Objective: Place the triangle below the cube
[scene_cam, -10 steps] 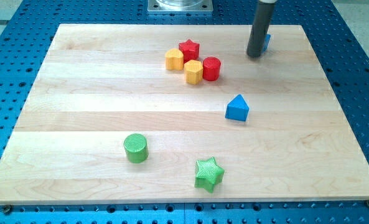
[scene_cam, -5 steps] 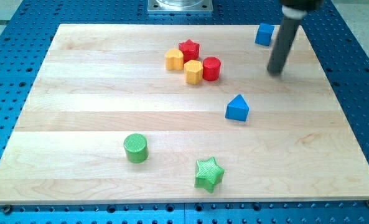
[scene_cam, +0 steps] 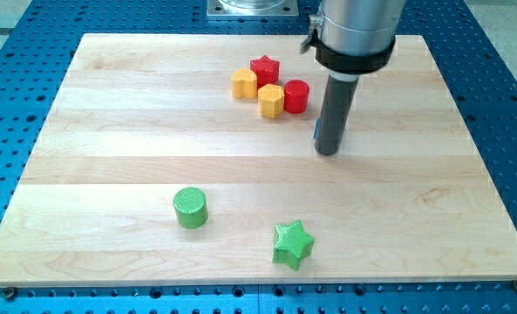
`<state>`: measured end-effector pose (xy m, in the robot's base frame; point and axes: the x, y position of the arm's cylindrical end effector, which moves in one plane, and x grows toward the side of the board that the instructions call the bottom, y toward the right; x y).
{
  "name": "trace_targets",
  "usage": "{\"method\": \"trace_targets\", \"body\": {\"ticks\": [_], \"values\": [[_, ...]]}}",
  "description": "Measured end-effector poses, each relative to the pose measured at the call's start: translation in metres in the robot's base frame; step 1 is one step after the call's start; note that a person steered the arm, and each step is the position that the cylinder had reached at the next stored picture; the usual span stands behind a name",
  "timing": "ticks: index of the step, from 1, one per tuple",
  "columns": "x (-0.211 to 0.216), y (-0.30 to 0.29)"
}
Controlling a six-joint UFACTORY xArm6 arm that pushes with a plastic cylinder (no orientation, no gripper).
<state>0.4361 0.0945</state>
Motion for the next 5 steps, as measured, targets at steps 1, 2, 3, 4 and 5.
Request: {"method": "trace_targets", "body": {"ticks": [1,2,3,4,5], "values": [[-0.032,0.034],[-0.067,0.037],[-0.017,0.034],[-0.012,-0.007],[-0.037,-0.022]]}}
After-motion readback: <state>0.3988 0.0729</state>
